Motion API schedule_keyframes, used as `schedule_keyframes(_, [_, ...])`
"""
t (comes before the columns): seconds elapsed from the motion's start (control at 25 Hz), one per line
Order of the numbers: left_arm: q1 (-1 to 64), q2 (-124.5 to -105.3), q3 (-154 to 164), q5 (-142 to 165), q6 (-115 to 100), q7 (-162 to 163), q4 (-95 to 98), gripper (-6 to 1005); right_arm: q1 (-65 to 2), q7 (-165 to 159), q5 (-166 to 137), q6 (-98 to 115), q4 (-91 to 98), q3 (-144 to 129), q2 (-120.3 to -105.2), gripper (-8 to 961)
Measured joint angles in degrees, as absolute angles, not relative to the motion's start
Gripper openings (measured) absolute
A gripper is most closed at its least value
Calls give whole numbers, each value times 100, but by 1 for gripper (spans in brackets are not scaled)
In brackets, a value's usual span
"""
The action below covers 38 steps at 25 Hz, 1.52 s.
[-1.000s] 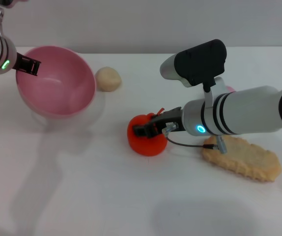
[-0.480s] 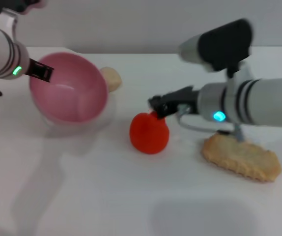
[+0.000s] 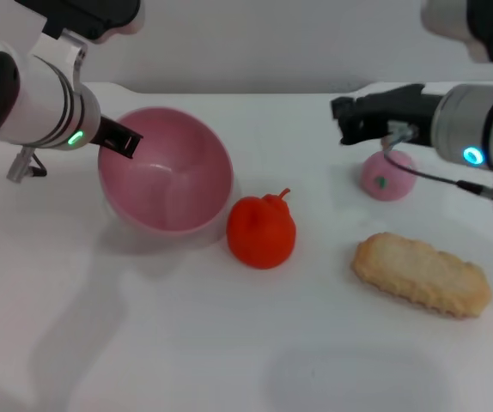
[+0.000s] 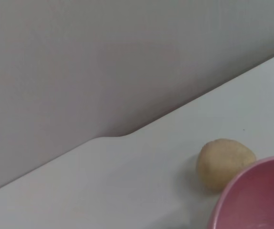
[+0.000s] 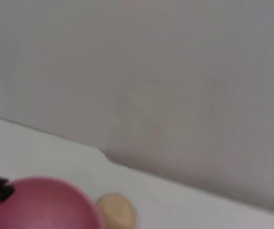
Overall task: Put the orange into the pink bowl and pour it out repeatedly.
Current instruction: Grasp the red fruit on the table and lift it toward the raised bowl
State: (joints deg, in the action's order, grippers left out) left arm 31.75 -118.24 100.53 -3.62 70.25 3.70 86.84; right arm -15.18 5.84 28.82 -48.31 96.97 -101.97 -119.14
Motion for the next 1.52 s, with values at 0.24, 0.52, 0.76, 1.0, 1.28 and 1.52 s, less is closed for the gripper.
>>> schedule_keyframes(0.24, [3210, -11800, 9744, -100, 7079, 355, 8611, 43, -1945, 835, 3498, -4148, 8572, -10901, -11901, 53])
schedule_keyframes(0.52, [3221, -11794, 9553, -59, 7103, 300, 8591, 43, -2634, 789, 3991, -3860, 7580, -11150, -11908, 232])
schedule_keyframes(0.76, [3247, -11794, 9543, -59, 7060, 281, 8542, 43, -2974, 760, 4033, -3793, 6977, -11160, -11921, 414])
schedule_keyframes(1.0, [3279, -11795, 9546, -61, 7056, 277, 8538, 43, -3324, 756, 4348, -3719, 6420, -11298, -11935, 662])
schedule_keyframes(1.28, [3314, -11795, 9573, -62, 7062, 272, 8533, 43, -3612, 754, 4667, -3568, 5853, -11464, -11949, 805])
schedule_keyframes(1.52, [3328, -11796, 9560, -62, 7082, 231, 8547, 43, -3636, 631, 4785, -3576, 5794, -11462, -11923, 747])
